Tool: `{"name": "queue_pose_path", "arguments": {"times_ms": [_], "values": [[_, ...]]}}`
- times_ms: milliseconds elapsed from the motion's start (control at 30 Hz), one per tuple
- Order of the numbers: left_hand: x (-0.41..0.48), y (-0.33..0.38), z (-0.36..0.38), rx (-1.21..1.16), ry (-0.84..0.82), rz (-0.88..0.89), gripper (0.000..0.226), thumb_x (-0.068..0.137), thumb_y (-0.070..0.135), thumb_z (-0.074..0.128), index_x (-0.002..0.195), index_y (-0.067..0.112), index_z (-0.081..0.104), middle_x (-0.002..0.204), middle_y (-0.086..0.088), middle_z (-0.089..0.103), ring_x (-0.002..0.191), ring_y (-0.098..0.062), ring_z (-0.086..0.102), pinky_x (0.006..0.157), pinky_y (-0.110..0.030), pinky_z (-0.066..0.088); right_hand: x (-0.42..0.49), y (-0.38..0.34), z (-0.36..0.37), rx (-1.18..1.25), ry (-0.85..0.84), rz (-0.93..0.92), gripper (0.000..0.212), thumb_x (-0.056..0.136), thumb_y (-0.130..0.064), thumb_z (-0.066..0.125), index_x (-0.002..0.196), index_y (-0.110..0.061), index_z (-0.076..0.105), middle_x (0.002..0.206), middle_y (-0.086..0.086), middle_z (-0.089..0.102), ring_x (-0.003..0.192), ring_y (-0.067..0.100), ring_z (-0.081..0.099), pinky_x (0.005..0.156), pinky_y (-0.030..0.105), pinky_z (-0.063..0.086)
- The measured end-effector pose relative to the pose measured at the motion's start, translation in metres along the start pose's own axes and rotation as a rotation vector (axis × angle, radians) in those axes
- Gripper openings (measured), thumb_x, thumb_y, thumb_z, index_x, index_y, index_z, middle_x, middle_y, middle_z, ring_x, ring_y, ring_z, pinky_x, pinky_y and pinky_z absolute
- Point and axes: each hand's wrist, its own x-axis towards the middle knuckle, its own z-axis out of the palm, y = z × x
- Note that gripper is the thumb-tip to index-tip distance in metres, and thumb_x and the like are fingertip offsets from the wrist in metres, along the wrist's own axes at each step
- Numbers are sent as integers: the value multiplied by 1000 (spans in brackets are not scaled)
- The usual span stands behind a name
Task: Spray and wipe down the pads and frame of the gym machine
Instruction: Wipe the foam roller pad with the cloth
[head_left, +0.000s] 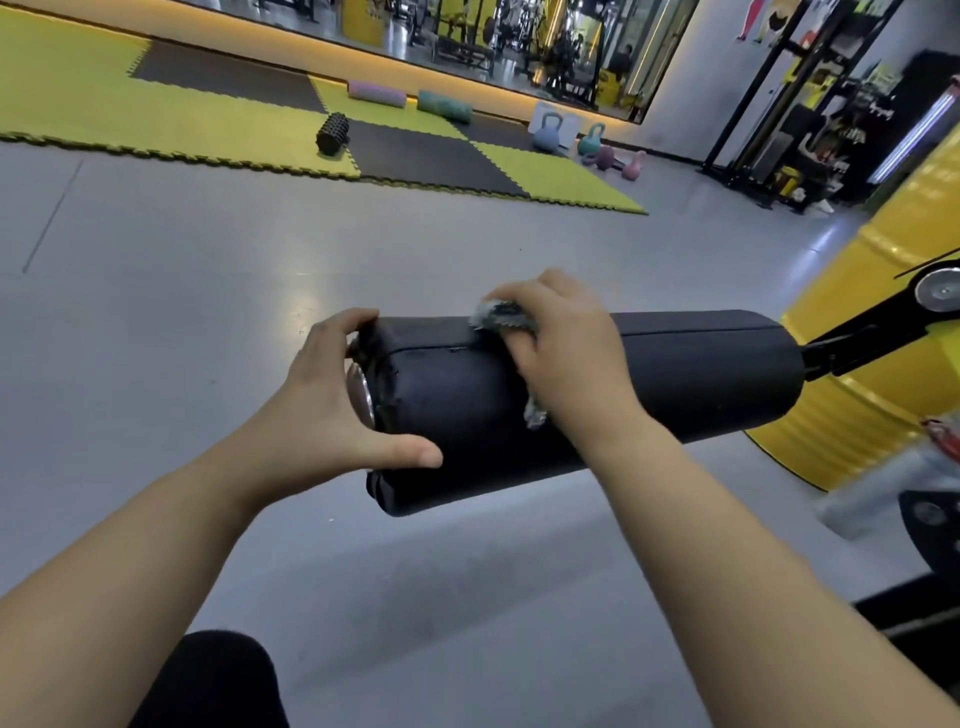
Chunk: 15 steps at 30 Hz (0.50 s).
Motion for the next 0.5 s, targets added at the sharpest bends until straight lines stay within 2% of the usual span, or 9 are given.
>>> {"name": "queue_pose_path", "arguments": {"times_ms": [133, 200, 267, 367, 433, 500], "values": [[1, 0, 0, 26, -2, 17, 116, 26, 63, 75, 127, 45, 21, 134, 14, 29, 126, -2, 31, 102, -31, 38, 3, 46, -20, -189, 17, 306, 26, 92, -18, 55, 116, -17, 64, 113, 11, 58, 109, 31, 49, 86, 30, 33], [0, -2, 2, -9, 3, 7, 111, 28, 63, 75, 123, 48, 20, 134, 14, 29, 126, -2, 30, 103, -35, 41, 6, 29, -16, -215, 23, 324, 27, 92, -17, 53, 116, -18, 64, 115, 11, 58, 109, 33, 50, 87, 33, 35], [-1, -3, 3, -40, 3, 5, 111, 30, 62, 75, 125, 47, 21, 135, 13, 29, 128, -3, 30, 103, -40, 42, 7, -11, 3, -223, 25, 188, 27, 87, -13, 56, 111, -20, 67, 109, 11, 60, 101, 35, 53, 82, 36, 38], [-1, -2, 0, -83, -7, 20, 99, 39, 65, 69, 125, 42, 27, 135, 10, 32, 130, -7, 33, 105, -39, 38, -3, -67, 23, -105, 82, -111, 24, 66, -6, 69, 89, -14, 72, 80, 12, 62, 68, 35, 55, 58, 34, 37], [1, 7, -6, -45, 1, 18, 86, 46, 73, 55, 123, 40, 33, 133, 13, 35, 130, -5, 31, 105, -32, 31, -6, -52, 18, 14, 106, -143, 21, 69, -9, 63, 87, -13, 73, 76, 10, 60, 67, 34, 54, 57, 32, 40], [4, 23, -10, 17, 45, 21, 81, 53, 78, 38, 122, 37, 41, 126, 18, 37, 124, -1, 29, 98, -26, 26, -12, -12, 2, 15, 110, -70, 22, 76, -12, 57, 91, -14, 73, 78, 9, 59, 73, 32, 55, 62, 31, 42]]}}
